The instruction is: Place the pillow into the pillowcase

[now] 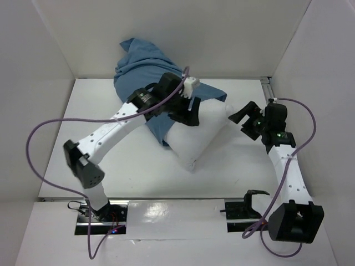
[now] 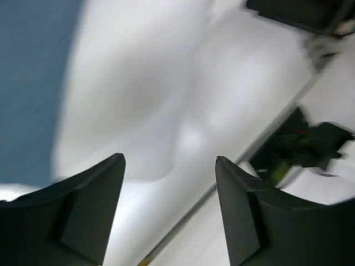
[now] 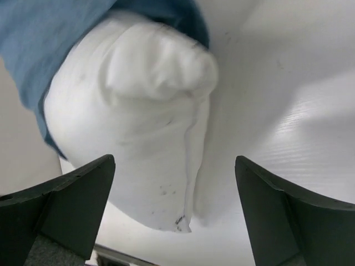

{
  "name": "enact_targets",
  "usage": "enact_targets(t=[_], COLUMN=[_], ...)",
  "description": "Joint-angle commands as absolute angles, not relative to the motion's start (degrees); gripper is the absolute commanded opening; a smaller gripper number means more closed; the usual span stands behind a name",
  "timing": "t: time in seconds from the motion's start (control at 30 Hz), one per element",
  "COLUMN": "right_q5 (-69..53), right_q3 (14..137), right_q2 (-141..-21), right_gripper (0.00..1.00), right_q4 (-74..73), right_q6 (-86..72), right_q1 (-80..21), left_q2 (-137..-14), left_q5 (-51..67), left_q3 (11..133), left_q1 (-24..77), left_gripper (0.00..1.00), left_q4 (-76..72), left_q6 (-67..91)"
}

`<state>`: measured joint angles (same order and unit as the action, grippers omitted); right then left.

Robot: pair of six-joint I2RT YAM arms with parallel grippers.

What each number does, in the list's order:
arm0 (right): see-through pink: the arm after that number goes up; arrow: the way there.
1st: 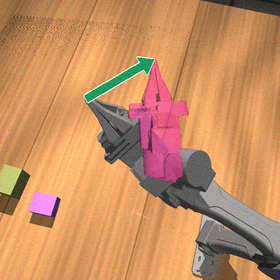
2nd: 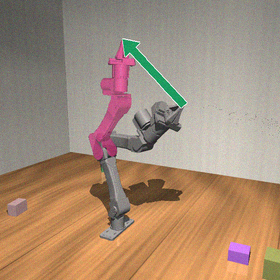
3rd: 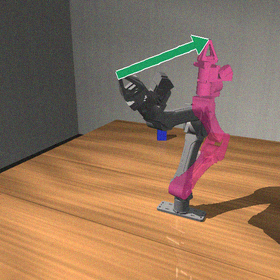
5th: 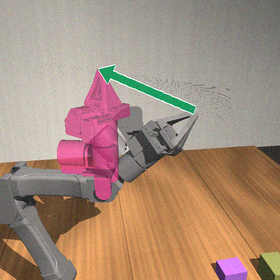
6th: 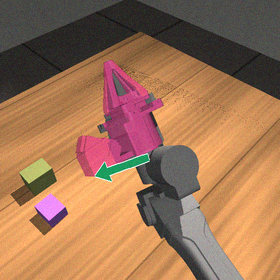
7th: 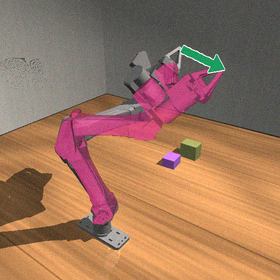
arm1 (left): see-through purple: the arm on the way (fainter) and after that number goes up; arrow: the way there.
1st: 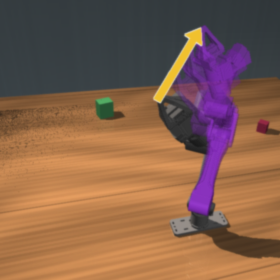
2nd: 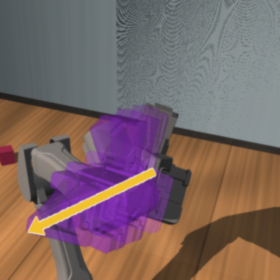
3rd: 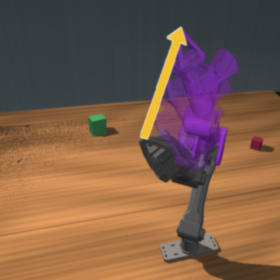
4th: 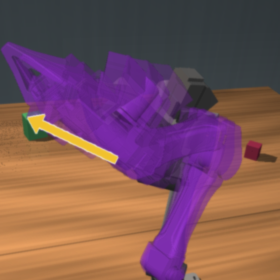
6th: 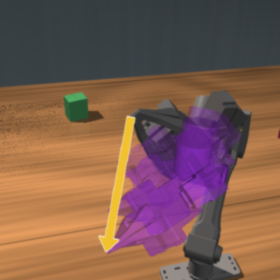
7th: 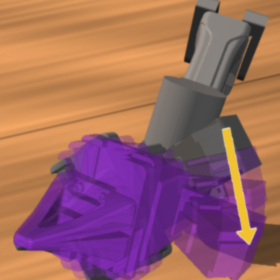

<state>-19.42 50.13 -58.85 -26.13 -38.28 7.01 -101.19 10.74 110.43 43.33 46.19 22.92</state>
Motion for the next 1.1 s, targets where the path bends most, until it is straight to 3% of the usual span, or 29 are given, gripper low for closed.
enact_targets(t=[0.0,0.2,0.4,0.67,0.73,0.8,0.87,0.9,0.93,1.0,1.03,1.07], right_q5=[-20.21,-19.69,-21.27,-17.76,-16.62,-16.0,-16.0,-16.0,-16.0,-16.7,-17.66,-18.88], right_q3=[53.7,53.7,54.23,53.71,52.13,51.59,50.89,50.37,50.36,50.36,50.88,50.89], right_q2=[-59.41,-63.54,-69.95,-76.46,-77.17,-77.7,-77.7,-78.22,-78.74,-79.27,-79.28,-79.89], right_gripper=[0.96,1.0,1.0,1.0,0.9,0.6,0.49,0.49,0.49,0.49,0.44,0.25], right_q4=[-29.71,-25.06,-21.36,-14.6,-12.84,-10.9,-10.2,-10.2,-10.2,-9.06,-8.36,-7.39], right_q6=[-33.14,-35.85,-36.39,-38.14,-38.93,-39.64,-40.17,-40.17,-40.17,-40.17,-40.17,-40.69], right_q1=[1.61,-9.65,-17.31,-21.97,-21.45,-20.84,-20.13,-20.13,-20.13,-20.13,-20.13,-20.65], left_q2=[-94.4,-96.23,-99.13,-98.61,-97.3,-96.51,-95.28,-95.27,-94.75,-94.22,-94.22,-93.44], left_q5=[-5.78,-17.64,-18.89,-20.57,-20.04,-19.52,-18.64,-17.15,-16.27,-13.81,-9.97,-7.67], left_q3=[103.92,96.17,92.03,88.34,86.94,85.87,84.47,84.46,84.46,84.98,85.6,86.91], left_q1=[42.71,42.71,41.4,36.74,35.6,34.9,34.19,33.58,33.57,33.57,33.57,33.57], left_gripper=[0.88,0.92,0.9,0.65,0.65,0.59,0.53,0.49,0.29,0.0,0.0,0.0], left_q4=[46.23,45.09,40.44,38.41,37.8,37.79,37.18,37.18,37.18,36.65,36.65,36.65], left_q6=[18.9,17.75,17.14,17.67,17.67,17.67,17.67,17.67,17.67,17.67,17.67,18.19])
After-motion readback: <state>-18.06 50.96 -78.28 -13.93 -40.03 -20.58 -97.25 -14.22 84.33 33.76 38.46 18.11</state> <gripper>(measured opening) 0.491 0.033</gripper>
